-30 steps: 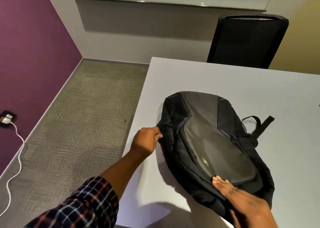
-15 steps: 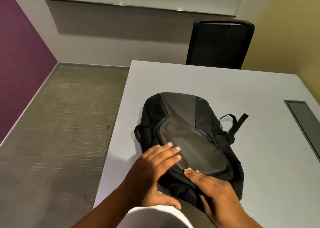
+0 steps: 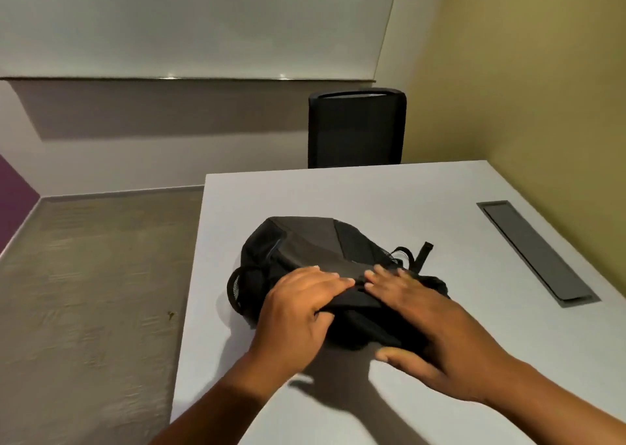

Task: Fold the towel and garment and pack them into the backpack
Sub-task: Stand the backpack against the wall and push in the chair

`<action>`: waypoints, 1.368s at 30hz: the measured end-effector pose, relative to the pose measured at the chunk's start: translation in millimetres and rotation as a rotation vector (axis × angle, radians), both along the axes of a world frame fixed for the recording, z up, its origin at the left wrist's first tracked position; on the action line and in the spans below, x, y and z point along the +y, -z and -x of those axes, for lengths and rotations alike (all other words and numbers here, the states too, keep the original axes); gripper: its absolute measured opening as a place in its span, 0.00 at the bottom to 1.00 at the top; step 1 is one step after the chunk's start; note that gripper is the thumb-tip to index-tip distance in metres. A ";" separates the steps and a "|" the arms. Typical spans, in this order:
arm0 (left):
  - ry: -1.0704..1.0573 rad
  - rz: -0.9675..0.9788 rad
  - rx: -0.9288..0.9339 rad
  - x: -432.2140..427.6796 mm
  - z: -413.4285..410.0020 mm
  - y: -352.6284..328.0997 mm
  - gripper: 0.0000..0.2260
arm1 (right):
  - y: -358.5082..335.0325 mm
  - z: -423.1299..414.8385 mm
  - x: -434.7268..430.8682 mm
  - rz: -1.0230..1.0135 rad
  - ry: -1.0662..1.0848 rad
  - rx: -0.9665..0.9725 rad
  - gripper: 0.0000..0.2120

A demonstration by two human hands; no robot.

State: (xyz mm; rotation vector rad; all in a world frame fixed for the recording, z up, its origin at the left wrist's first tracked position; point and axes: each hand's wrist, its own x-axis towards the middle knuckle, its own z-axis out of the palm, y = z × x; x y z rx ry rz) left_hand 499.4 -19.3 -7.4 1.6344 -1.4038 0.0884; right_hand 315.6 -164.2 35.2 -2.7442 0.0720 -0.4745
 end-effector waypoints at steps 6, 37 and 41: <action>-0.108 0.107 0.164 -12.9 -28.3 -50.6 0.24 | -16.2 29.3 -36.1 0.022 0.198 -0.072 0.42; -0.303 0.239 -0.146 -101.0 75.4 -31.3 0.26 | 28.3 91.8 -96.9 -0.017 0.143 -0.488 0.28; -0.285 0.219 -0.083 -108.1 68.4 -27.8 0.26 | 30.8 85.3 -101.4 0.016 0.189 -0.448 0.37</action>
